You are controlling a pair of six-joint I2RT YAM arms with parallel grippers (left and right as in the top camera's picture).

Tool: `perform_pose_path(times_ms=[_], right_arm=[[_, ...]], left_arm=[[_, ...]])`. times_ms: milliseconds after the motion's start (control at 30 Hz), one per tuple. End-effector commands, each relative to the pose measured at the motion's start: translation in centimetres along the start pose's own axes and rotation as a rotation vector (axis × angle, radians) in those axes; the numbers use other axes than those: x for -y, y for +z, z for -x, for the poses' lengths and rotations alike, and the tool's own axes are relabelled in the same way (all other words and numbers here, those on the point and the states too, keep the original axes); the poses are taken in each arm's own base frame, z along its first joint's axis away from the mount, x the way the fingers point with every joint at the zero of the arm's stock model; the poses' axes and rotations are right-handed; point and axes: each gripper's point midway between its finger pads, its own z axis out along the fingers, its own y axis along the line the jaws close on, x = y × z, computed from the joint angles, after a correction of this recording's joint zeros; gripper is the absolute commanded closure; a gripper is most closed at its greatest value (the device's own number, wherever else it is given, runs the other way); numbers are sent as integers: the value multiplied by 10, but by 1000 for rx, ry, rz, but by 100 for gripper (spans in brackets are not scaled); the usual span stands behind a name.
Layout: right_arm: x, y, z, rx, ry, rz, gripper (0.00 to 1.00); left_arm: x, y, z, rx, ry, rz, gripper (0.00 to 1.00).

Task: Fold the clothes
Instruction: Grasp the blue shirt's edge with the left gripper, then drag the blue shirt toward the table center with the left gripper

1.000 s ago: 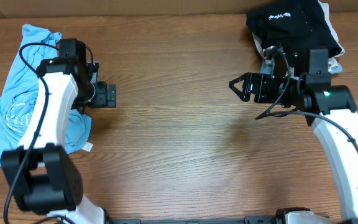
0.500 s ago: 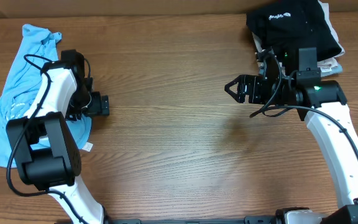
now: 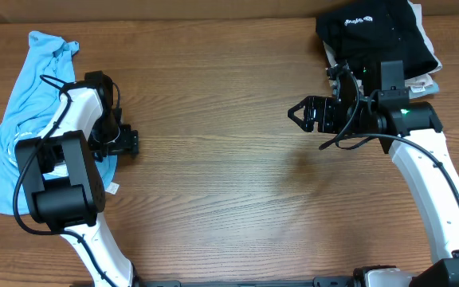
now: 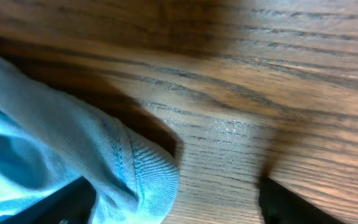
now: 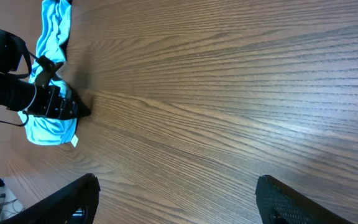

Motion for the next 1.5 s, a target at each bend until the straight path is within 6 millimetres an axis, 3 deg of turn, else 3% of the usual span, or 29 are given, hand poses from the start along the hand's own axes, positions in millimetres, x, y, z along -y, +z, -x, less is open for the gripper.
perform_pose_path(times_ms=[0,33,133,333,733,1000,1267,1467], right_arm=[[-3,-2,6,15,-20,-2,16],[-3,-2,6,15,-20,-2,16],[-3,-2,6,14,-20,-2,16],[-3,-2,8,21,-16,0,20],[-3,-2,7,21,5,0,20],[-4,-2,10,32,-1,2,20],[-8,-10,18,60,-8,5,20],[-2,-41,32,140,47,-15,20]], left_arm=[[-5,7,5,-2,-7,19,34],[-5,7,7,6,-7,19,47],[-4,7,8,10,-6,19,69],[7,6,15,36,-9,-45,96],[37,-3,22,58,-2,-217,96],[84,-50,37,110,78,-383,96],[172,-121,45,238,308,-470,96],[253,-160,33,347,501,-547,96]])
